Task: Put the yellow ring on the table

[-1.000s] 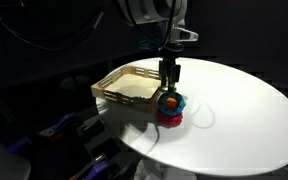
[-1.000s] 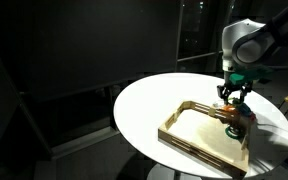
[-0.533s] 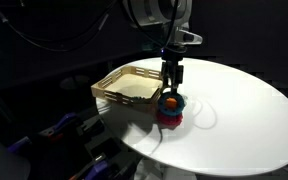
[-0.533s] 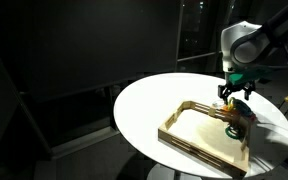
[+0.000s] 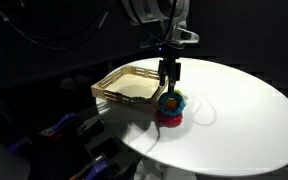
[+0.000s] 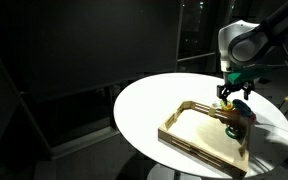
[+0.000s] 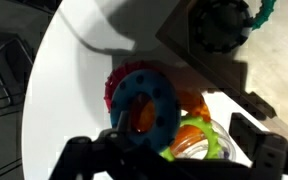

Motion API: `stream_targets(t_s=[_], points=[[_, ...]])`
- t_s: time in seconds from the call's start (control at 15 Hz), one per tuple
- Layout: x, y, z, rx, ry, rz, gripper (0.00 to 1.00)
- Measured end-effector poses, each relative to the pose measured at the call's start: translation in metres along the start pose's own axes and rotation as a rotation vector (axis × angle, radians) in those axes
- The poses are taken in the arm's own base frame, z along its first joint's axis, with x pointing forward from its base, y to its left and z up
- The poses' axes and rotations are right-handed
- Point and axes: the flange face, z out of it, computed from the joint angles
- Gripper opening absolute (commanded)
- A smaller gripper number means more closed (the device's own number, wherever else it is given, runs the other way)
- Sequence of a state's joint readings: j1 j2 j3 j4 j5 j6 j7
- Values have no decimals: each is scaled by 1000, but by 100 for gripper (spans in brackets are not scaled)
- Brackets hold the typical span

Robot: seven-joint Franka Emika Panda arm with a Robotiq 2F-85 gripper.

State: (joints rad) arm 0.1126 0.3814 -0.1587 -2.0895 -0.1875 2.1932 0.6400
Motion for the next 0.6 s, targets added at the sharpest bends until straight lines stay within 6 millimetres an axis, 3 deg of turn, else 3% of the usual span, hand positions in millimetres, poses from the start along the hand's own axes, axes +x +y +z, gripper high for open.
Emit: stream_targets(t_s=[0.6], points=[[-31,-16,-42,34,-49,-189,100]])
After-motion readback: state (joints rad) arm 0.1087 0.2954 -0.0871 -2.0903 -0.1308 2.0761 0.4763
